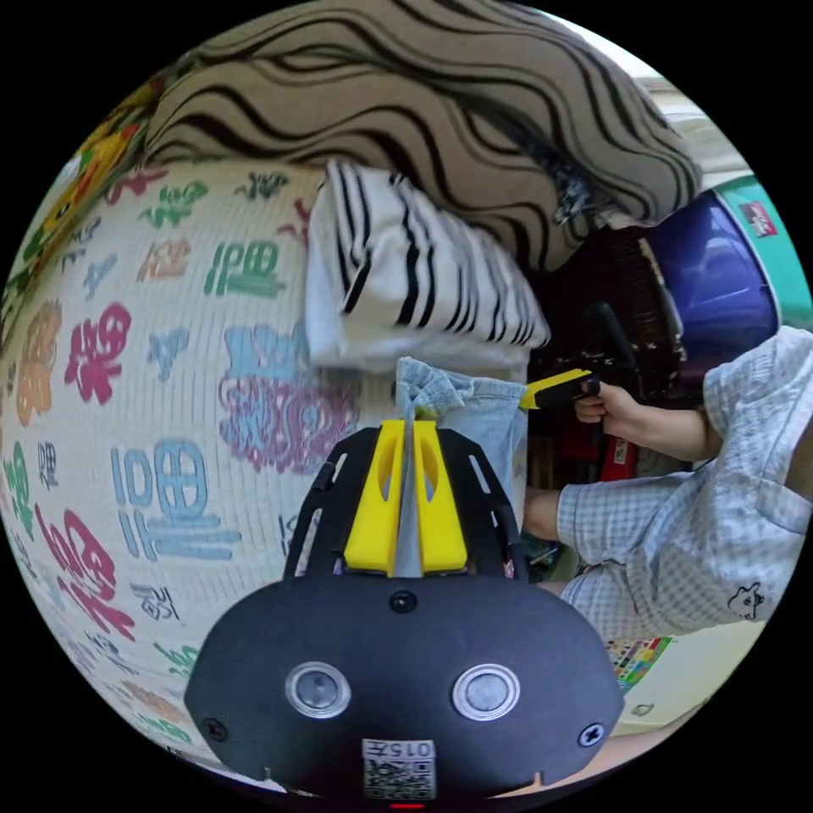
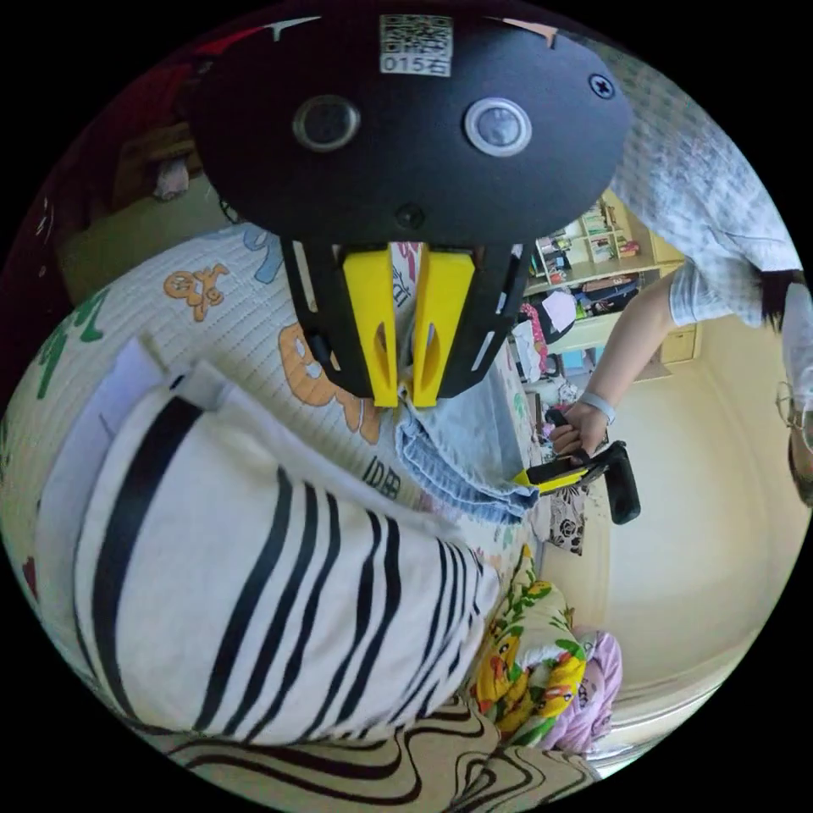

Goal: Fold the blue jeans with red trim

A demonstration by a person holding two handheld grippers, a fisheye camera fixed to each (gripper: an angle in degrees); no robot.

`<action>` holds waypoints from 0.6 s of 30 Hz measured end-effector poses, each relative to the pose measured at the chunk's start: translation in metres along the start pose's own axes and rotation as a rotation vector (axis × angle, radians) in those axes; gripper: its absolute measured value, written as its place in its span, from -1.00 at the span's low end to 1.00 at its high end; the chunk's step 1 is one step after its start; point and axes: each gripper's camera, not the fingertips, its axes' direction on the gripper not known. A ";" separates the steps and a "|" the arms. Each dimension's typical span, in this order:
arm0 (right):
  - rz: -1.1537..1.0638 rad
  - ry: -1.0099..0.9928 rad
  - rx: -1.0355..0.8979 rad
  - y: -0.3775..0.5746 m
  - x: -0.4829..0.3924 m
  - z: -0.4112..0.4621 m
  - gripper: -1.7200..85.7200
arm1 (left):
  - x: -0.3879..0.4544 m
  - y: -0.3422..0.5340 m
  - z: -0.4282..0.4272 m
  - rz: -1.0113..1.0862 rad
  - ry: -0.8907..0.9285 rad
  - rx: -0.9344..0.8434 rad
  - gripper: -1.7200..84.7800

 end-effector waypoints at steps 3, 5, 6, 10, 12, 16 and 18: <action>-0.107 0.095 0.124 -0.004 -0.031 -0.051 -0.90 | 0.017 -0.021 -0.043 0.112 0.050 0.131 -0.97; -0.196 0.156 0.165 -0.002 -0.062 -0.077 -0.90 | 0.028 -0.027 -0.066 0.175 0.051 0.162 -0.96; -0.216 0.167 0.172 -0.001 -0.070 -0.082 -0.90 | 0.034 -0.025 -0.082 0.211 0.060 0.185 -0.96; -0.341 0.199 0.238 0.018 -0.124 -0.095 -0.89 | 0.045 0.015 -0.149 0.259 0.134 0.322 -0.96; -0.386 0.161 0.245 0.030 -0.148 -0.089 -0.89 | 0.044 0.046 -0.178 0.257 0.149 0.365 -0.96; -0.541 0.005 0.159 0.067 -0.212 -0.044 -0.89 | 0.036 0.153 -0.242 0.224 0.189 0.440 -0.96; -0.605 -0.085 0.067 0.087 -0.242 -0.012 -0.89 | 0.031 0.211 -0.264 0.178 0.207 0.454 -0.96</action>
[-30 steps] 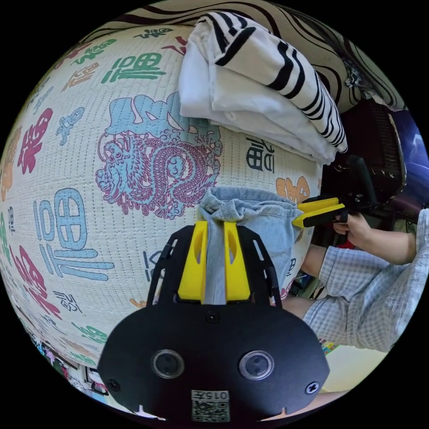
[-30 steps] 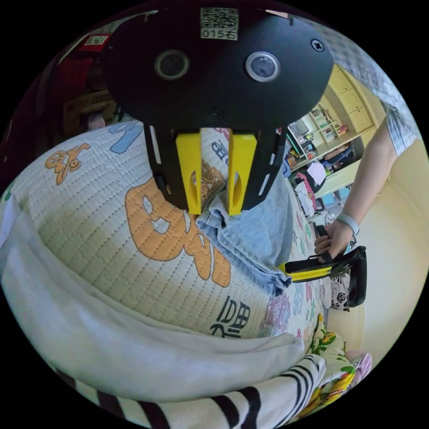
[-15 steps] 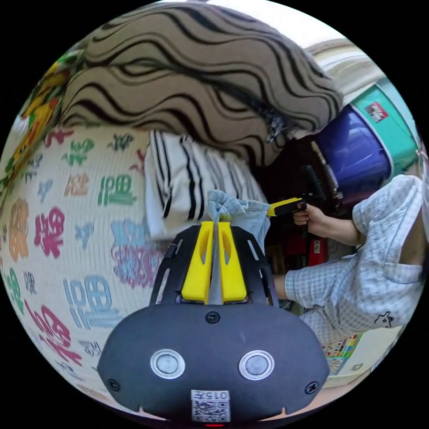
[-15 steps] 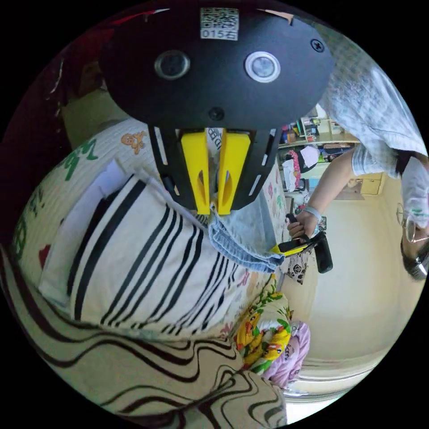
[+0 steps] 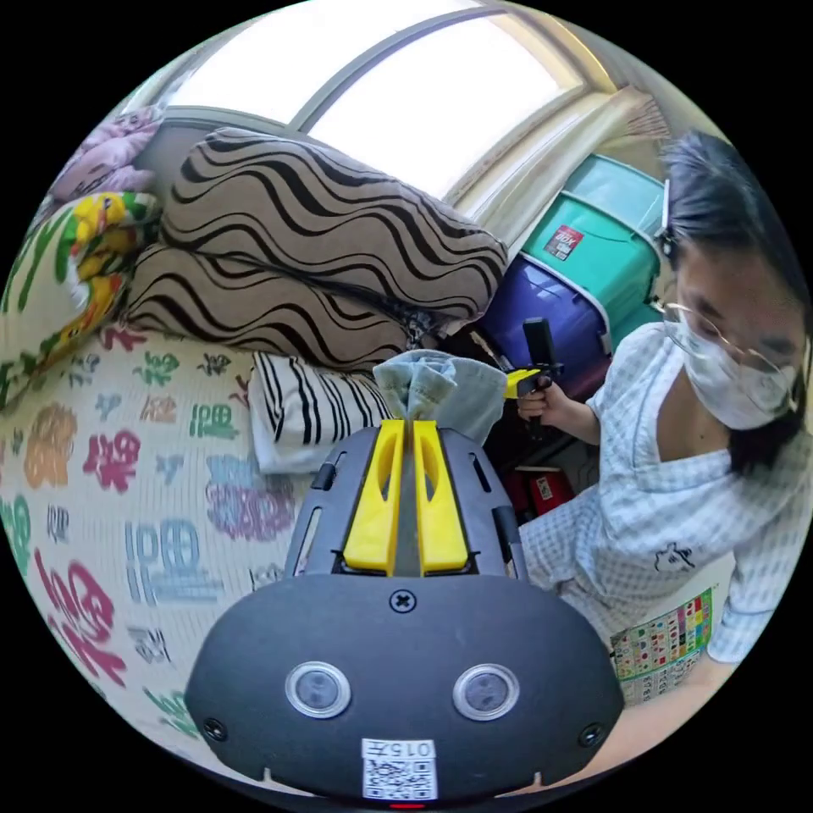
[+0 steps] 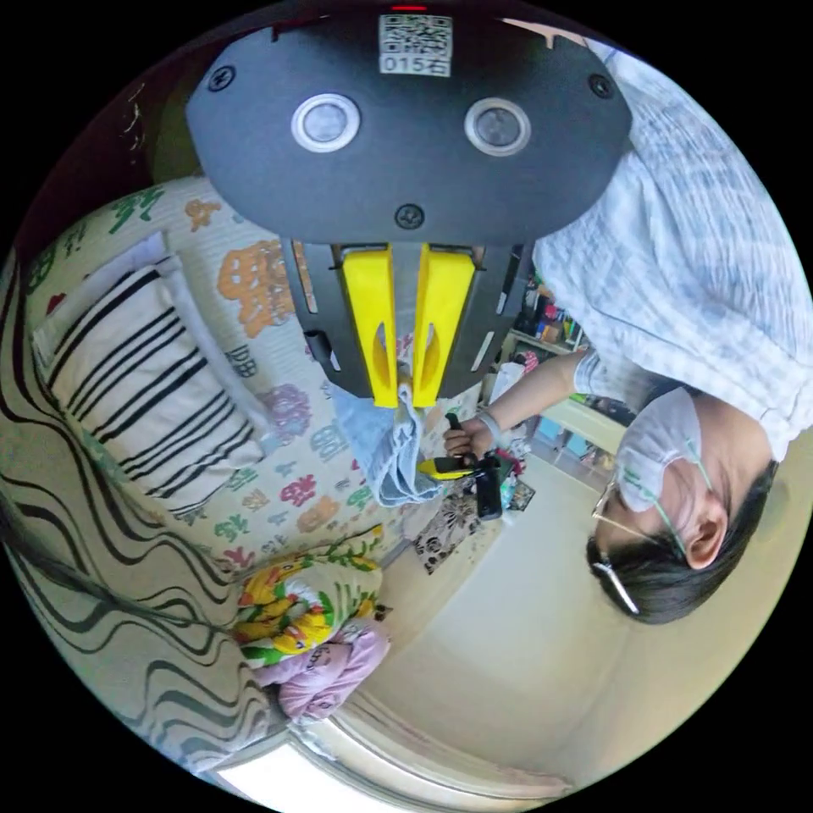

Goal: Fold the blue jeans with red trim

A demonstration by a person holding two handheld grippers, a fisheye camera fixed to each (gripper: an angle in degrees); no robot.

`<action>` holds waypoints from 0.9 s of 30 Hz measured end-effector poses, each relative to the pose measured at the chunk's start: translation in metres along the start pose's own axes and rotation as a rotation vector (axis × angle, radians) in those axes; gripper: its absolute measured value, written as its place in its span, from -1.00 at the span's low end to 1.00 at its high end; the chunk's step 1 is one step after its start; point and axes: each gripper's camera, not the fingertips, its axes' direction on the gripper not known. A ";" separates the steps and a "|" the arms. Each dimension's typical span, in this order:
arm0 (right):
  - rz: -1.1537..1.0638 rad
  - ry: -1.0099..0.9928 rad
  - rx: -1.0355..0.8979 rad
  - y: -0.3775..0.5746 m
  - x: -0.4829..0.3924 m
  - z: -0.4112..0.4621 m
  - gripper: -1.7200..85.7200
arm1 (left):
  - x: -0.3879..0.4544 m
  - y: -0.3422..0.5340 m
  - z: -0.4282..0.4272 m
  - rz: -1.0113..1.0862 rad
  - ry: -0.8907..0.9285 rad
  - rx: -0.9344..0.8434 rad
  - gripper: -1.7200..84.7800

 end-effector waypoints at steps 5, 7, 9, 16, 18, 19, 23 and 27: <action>-0.128 -0.207 -0.256 0.023 -0.106 0.130 -0.90 | 0.042 0.134 -0.110 -0.144 -0.001 0.090 -0.96; -0.145 -0.270 -0.349 0.037 -0.139 0.183 -0.90 | 0.062 0.203 -0.157 -0.239 -0.010 0.139 -0.97; -0.185 -0.299 -0.454 0.053 -0.173 0.238 -0.90 | 0.077 0.252 -0.188 -0.308 -0.024 0.168 -0.97; -0.286 -0.311 -0.836 0.131 -0.271 0.437 -0.89 | 0.125 0.424 -0.263 -0.614 -0.084 0.186 -0.96; -0.287 -0.303 -0.916 0.147 -0.285 0.474 -0.89 | 0.131 0.457 -0.269 -0.690 -0.097 0.204 -0.96; -0.291 -0.285 -0.957 0.155 -0.294 0.495 -0.88 | 0.134 0.475 -0.273 -0.752 -0.114 0.226 -0.95; -0.290 -0.207 -1.207 0.179 -0.315 0.556 -0.81 | 0.151 0.506 -0.284 -0.866 -0.281 0.221 -0.92; -0.341 -0.200 -1.294 0.166 -0.338 0.563 -0.77 | 0.197 0.521 -0.316 -1.019 -0.516 0.347 -0.77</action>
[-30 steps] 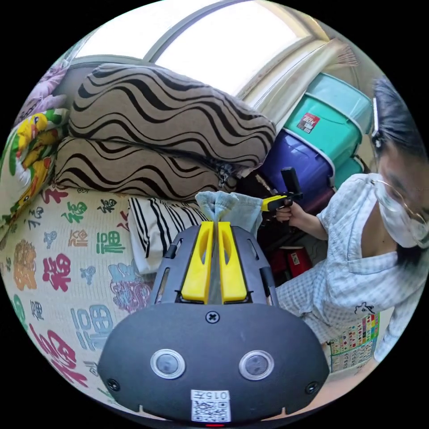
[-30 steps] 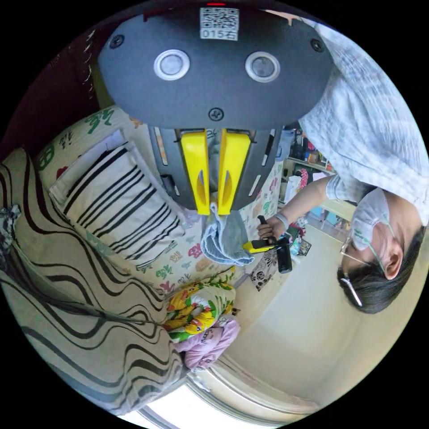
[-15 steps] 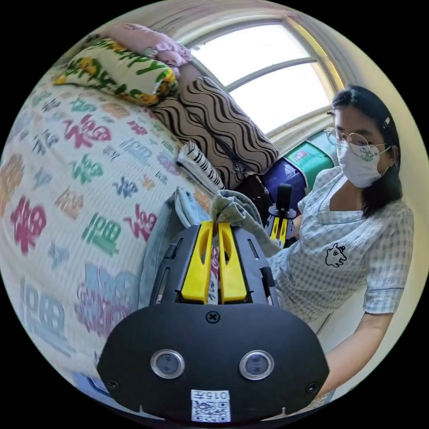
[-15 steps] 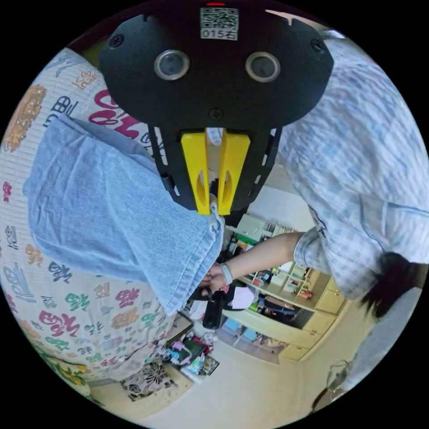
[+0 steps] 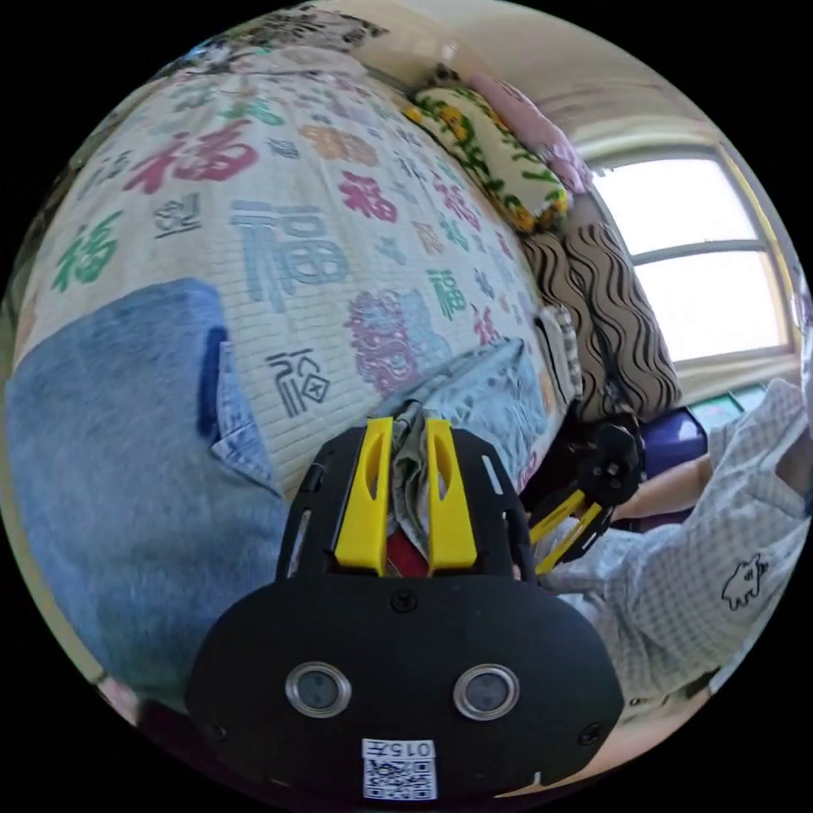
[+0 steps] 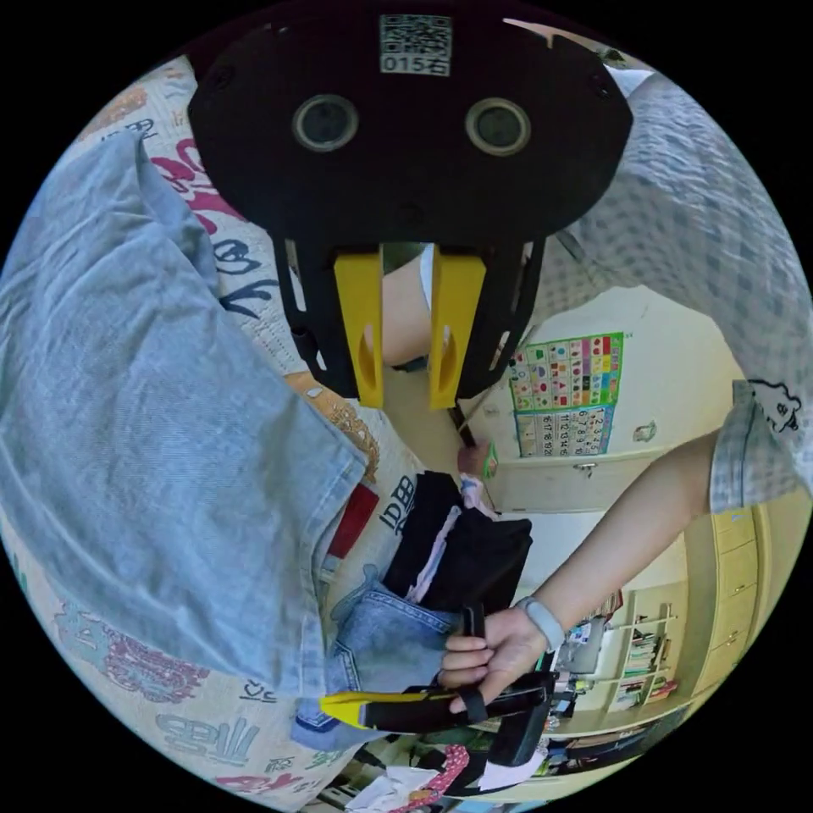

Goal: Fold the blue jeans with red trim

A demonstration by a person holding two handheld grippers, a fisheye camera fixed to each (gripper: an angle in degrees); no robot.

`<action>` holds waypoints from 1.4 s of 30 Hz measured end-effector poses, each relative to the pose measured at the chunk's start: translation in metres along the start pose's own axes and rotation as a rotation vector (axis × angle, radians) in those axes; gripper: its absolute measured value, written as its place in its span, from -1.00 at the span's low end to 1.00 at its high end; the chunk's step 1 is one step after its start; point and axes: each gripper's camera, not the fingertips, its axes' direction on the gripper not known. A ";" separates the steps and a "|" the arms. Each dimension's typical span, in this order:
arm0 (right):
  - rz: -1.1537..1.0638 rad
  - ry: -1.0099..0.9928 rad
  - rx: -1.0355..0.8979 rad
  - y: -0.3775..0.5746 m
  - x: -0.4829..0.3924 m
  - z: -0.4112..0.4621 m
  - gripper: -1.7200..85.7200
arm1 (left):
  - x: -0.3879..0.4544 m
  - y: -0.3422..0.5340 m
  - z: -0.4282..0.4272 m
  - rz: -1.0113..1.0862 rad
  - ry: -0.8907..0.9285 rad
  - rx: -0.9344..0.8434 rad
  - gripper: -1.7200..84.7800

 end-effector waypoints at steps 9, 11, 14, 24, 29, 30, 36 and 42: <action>-0.070 0.282 0.150 -0.117 -0.012 -0.075 -0.78 | 0.036 0.098 0.036 -0.390 -0.078 -0.003 -0.67; -0.098 0.324 0.007 -0.159 -0.016 -0.051 -0.84 | 0.035 0.107 0.058 -0.438 -0.066 -0.038 -0.67; -0.086 0.427 -0.043 -0.193 -0.018 -0.025 -0.91 | 0.045 0.109 0.069 -0.384 -0.213 -0.089 -0.78; 0.077 0.302 0.095 -0.202 -0.004 -0.039 -0.93 | 0.039 0.133 0.067 -0.449 -0.286 -0.080 -0.92; 0.102 0.203 0.350 -0.093 0.002 -0.118 -0.83 | 0.071 0.124 0.064 -0.319 -0.450 -0.136 -0.77; 0.126 0.207 0.379 -0.076 0.006 -0.127 -0.83 | 0.089 0.113 0.064 -0.219 -0.451 -0.131 -0.74; 0.561 0.224 0.558 0.095 0.076 -0.163 -0.79 | 0.184 0.020 0.123 0.357 -0.253 -0.013 -0.71; 0.740 0.241 0.536 0.153 0.113 -0.122 -0.78 | 0.249 -0.070 0.259 0.649 -0.174 -0.211 -0.77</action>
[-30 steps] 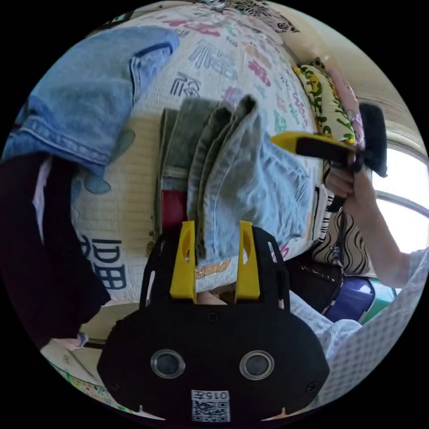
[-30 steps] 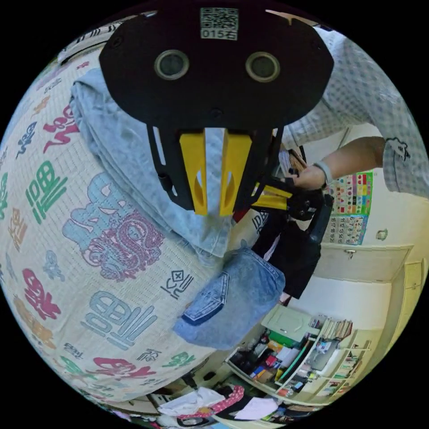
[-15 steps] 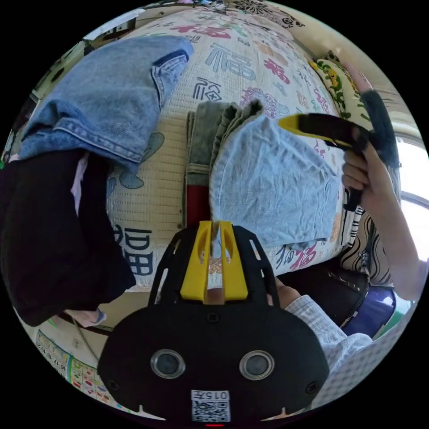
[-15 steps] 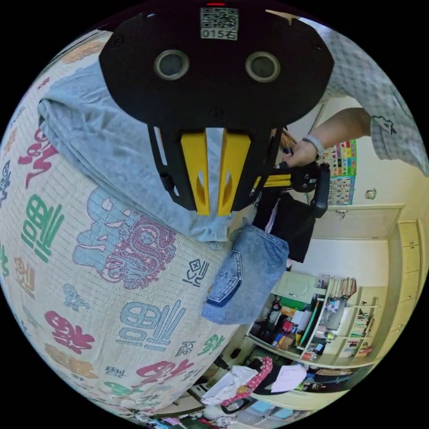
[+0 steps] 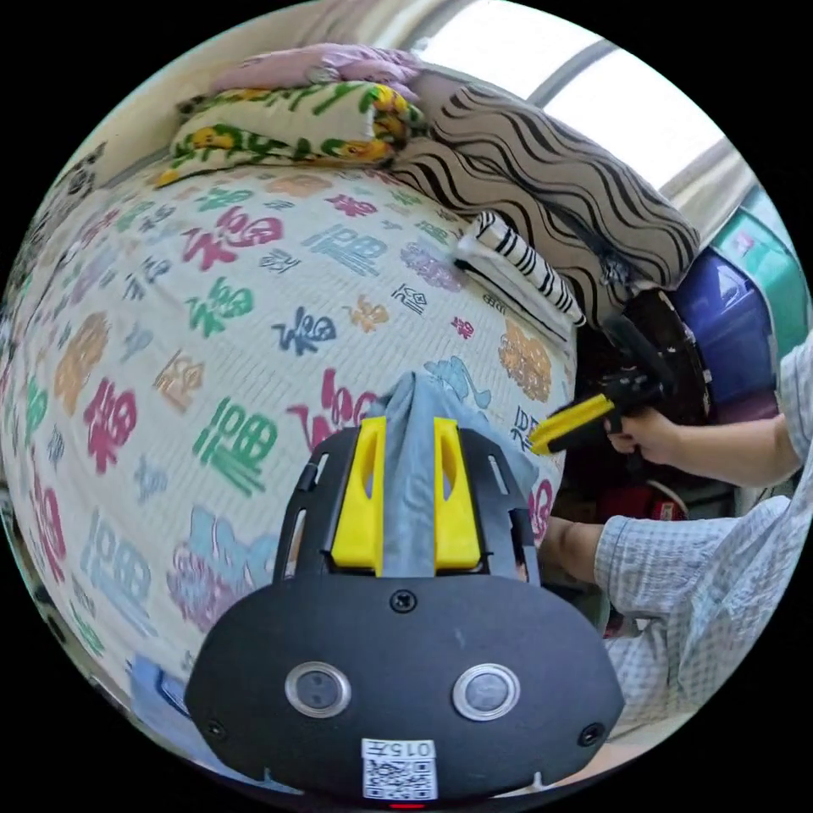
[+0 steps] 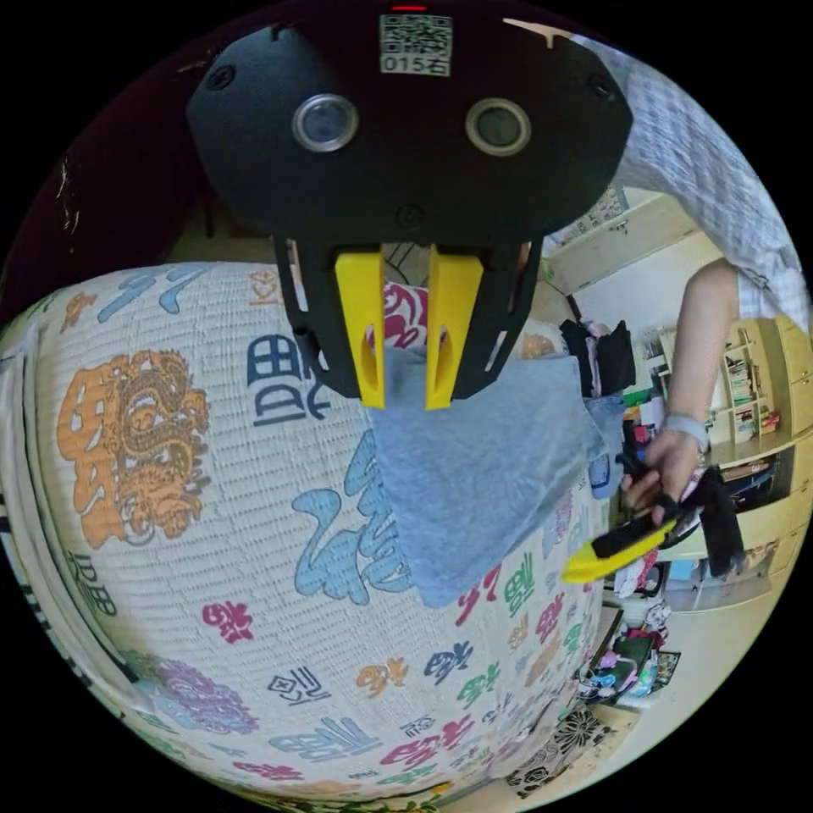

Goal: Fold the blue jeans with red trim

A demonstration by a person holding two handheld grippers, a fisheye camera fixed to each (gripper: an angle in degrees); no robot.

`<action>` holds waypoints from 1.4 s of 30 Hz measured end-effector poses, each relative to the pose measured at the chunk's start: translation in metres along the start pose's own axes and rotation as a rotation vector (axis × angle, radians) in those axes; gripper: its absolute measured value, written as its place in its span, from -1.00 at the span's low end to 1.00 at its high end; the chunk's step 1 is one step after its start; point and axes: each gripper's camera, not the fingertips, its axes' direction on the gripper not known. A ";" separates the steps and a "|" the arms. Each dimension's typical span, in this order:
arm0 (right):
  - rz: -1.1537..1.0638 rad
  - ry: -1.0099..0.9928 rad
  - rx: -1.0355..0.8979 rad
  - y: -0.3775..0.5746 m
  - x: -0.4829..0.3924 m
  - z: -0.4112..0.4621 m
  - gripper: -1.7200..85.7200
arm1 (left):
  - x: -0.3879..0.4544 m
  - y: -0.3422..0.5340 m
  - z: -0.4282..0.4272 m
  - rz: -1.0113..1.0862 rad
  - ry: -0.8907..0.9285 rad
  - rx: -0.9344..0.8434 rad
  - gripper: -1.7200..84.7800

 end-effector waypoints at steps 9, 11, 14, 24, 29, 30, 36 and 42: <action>0.065 0.183 0.089 0.012 0.009 0.051 -0.86 | 0.029 -0.055 0.160 0.256 -0.044 -0.400 -0.82; 0.061 0.194 0.116 0.015 0.017 0.055 -0.87 | 0.027 -0.056 0.173 0.263 -0.019 -0.403 -0.82; 0.114 0.085 0.150 0.020 0.043 0.056 -0.89 | 0.013 -0.061 0.194 0.158 0.074 -0.420 -0.83; 0.098 -0.039 0.173 0.049 0.115 0.035 -0.98 | 0.002 -0.075 0.239 0.072 0.105 -0.424 -0.94; 0.074 -0.087 0.116 0.052 0.140 0.037 -0.91 | 0.011 -0.076 0.256 0.114 0.072 -0.408 -0.90; 0.079 -0.087 0.108 0.053 0.143 0.037 -0.89 | 0.011 -0.078 0.255 0.115 0.094 -0.396 -0.89; 0.130 -0.099 0.070 0.058 0.161 0.053 -0.75 | 0.023 -0.070 0.276 0.185 0.069 -0.433 -0.73; 0.195 -0.154 0.010 0.044 0.182 0.079 -0.92 | 0.009 -0.072 0.323 0.102 0.062 -0.507 -0.79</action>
